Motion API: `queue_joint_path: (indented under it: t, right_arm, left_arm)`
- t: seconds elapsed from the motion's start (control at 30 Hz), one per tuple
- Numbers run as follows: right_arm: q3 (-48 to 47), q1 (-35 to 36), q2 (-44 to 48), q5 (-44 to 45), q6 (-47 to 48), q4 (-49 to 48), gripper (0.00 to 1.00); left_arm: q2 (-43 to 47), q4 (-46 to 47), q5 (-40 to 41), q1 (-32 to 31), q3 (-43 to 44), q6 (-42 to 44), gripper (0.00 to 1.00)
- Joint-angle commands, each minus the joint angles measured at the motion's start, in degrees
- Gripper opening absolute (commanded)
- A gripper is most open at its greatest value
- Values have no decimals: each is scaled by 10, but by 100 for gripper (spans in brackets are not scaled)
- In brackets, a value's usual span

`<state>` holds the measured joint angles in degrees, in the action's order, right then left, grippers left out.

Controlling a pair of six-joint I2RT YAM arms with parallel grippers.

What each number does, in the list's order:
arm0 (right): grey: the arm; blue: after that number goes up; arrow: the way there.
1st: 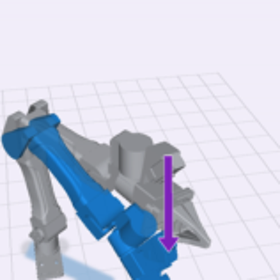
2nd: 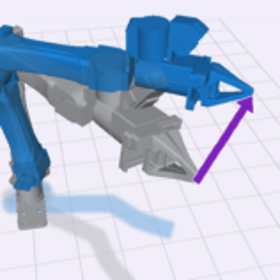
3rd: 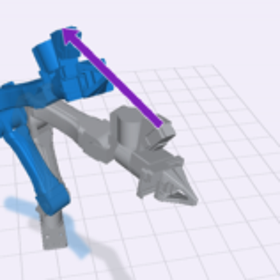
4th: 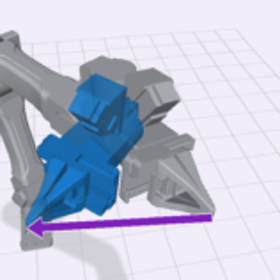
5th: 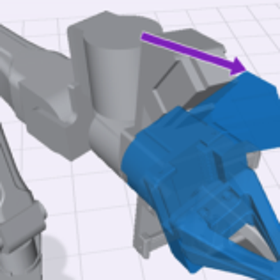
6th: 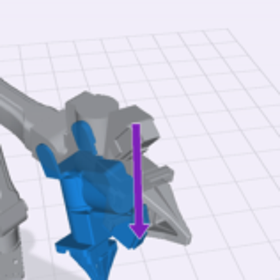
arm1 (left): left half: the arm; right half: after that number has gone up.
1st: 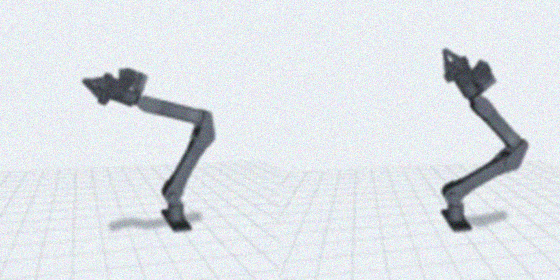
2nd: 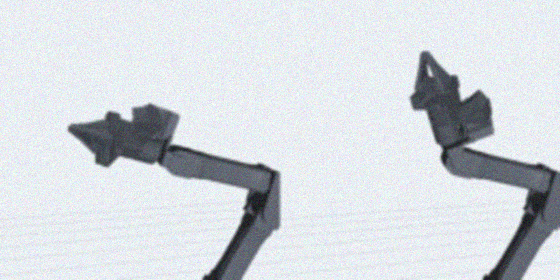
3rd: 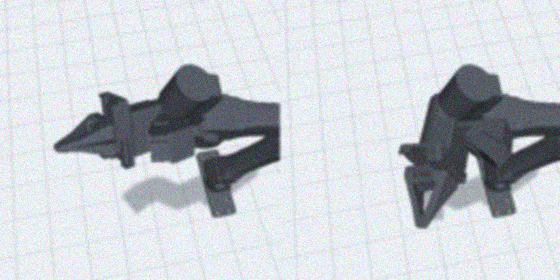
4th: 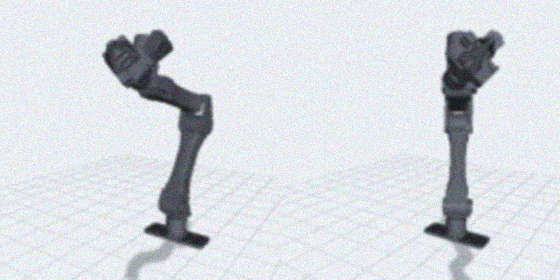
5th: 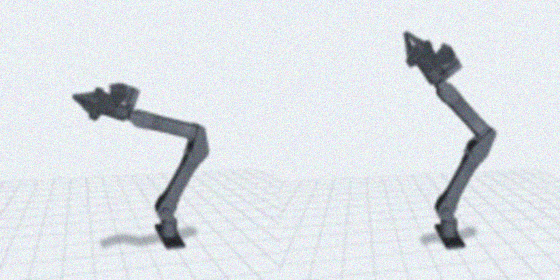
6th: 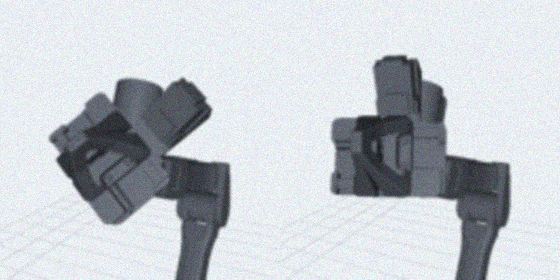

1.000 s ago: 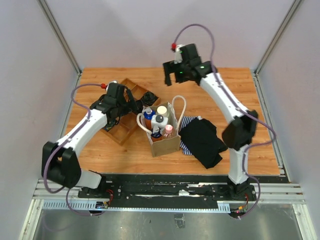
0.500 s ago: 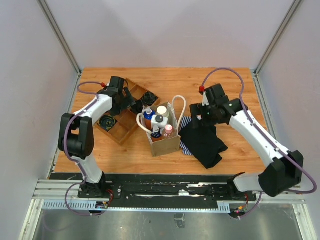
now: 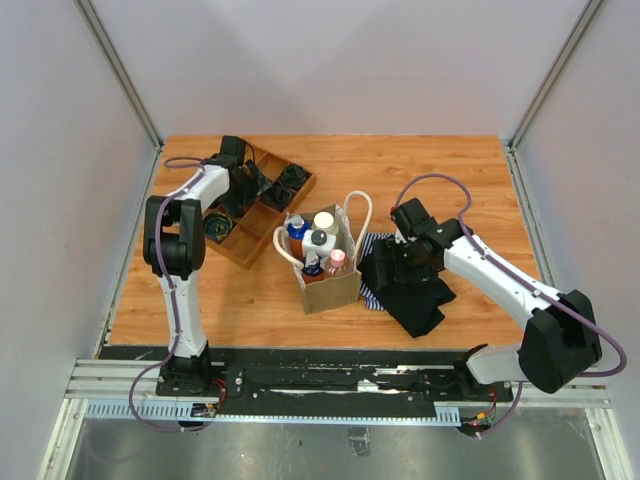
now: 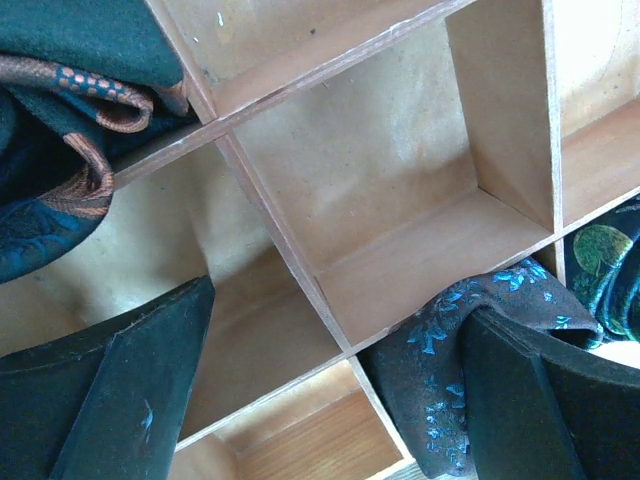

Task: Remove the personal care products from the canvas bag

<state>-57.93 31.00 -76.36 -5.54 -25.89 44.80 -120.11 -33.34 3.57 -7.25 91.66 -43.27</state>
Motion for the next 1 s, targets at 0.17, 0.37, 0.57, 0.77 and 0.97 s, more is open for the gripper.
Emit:
queue_joint_path:
  t: [0.17,0.37,0.57,0.77,0.97]
  right_arm:
    - [14,21,0,21,-23,-6,98]
    - [23,22,0,15,-24,-6,98]
    - [35,22,-23,-19,-25,-32,98]
    - [-10,-8,-155,20,-5,-29,98]
    - [-90,-45,-280,23,-31,-52,98]
  left_arm:
    - [-72,-21,26,120,31,-114,100]
    - [-74,-7,32,187,39,-151,100]
    - [-87,3,7,215,108,-111,100]
    - [-31,12,6,177,127,-65,100]
    - [104,24,99,76,75,10,100]
